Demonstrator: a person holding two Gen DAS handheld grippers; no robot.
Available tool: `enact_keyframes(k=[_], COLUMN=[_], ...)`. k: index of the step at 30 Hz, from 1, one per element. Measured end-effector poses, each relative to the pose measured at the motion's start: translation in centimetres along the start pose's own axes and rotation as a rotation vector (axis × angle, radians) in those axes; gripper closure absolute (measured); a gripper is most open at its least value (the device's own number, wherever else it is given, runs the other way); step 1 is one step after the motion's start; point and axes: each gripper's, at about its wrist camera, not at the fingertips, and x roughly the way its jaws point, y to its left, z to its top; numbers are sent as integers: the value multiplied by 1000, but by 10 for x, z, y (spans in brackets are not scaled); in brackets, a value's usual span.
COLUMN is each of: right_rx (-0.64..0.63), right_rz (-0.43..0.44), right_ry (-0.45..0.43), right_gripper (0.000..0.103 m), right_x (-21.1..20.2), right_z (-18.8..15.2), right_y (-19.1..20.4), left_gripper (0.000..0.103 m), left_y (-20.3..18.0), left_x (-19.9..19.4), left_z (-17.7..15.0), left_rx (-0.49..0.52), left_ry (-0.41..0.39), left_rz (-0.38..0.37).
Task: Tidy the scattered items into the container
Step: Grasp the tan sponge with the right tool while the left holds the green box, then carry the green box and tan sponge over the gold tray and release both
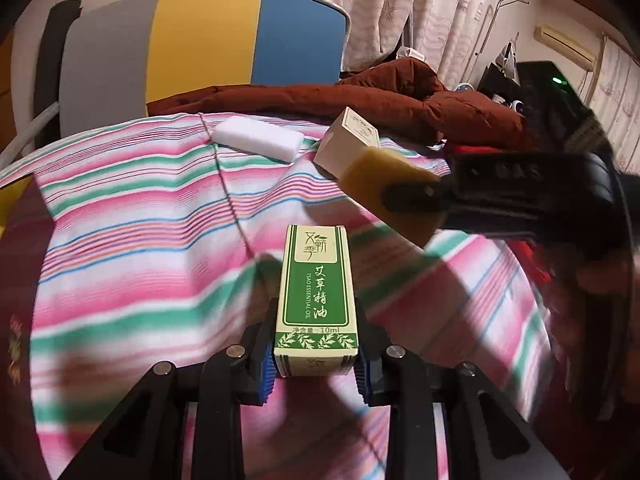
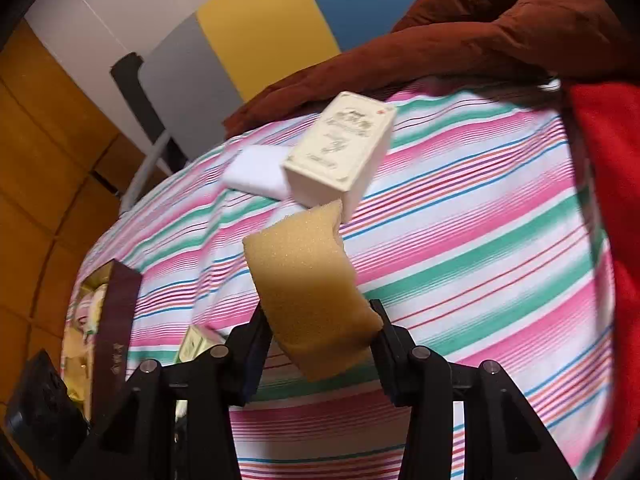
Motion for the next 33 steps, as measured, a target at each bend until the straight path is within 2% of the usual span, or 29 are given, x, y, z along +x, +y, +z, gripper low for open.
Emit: enact_keyframes(k=[4,11,17,20,26,33], right_rx=[-41,-143,-200,-230,-299,-392], right_rz=[40,75,117,155,276,358], right_ry=[30,17,34,47,59,108], right_gripper=[56,56,56,56,56,56], right_x=[10,5,4,5,6,26], right_z=[-1,-8,-17,-24,-36,-54], right_y=[13,39,76,104,172,256], left_gripper=[73,73,73,73,73,73], left_y=[2,21,53,71,120,176], left_x=[-25,-82,-126,-141,-177,-197], left_z=[-10,-19,-25,-28,-43,-64], left_rx=[-8,-49,-90,-143,-235,-317], left_ry=[-23,-98,-157,-175,-214,-186], left_rz=[-5,4,63,87,182,276])
